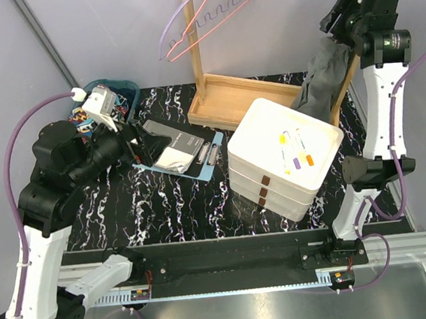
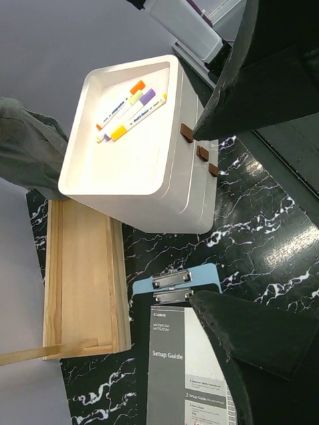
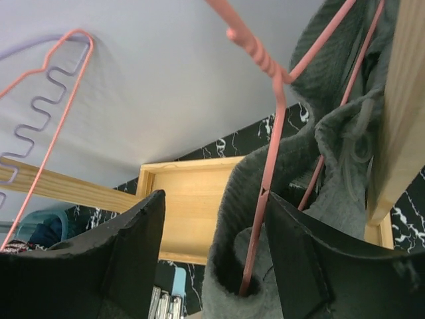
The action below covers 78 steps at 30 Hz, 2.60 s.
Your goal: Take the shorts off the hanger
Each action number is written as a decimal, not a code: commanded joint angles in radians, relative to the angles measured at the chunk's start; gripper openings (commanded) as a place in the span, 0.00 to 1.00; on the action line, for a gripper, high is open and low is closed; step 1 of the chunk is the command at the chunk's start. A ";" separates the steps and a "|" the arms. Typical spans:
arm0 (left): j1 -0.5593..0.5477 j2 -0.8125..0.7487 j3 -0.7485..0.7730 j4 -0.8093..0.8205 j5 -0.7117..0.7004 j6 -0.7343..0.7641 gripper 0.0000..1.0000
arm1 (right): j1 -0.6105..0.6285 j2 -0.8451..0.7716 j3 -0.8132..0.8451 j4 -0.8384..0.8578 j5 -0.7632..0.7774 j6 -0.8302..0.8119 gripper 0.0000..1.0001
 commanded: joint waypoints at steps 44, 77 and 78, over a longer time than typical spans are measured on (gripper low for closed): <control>-0.016 0.043 0.082 -0.020 -0.027 -0.010 0.99 | 0.486 0.168 0.099 0.483 0.025 0.634 0.00; -0.020 0.298 0.159 0.035 0.013 -0.093 0.57 | 0.874 -0.092 -0.203 0.432 -0.082 0.499 0.00; -0.020 0.303 0.164 0.034 0.011 -0.096 0.50 | 0.873 -0.096 -0.206 0.431 -0.090 0.496 0.00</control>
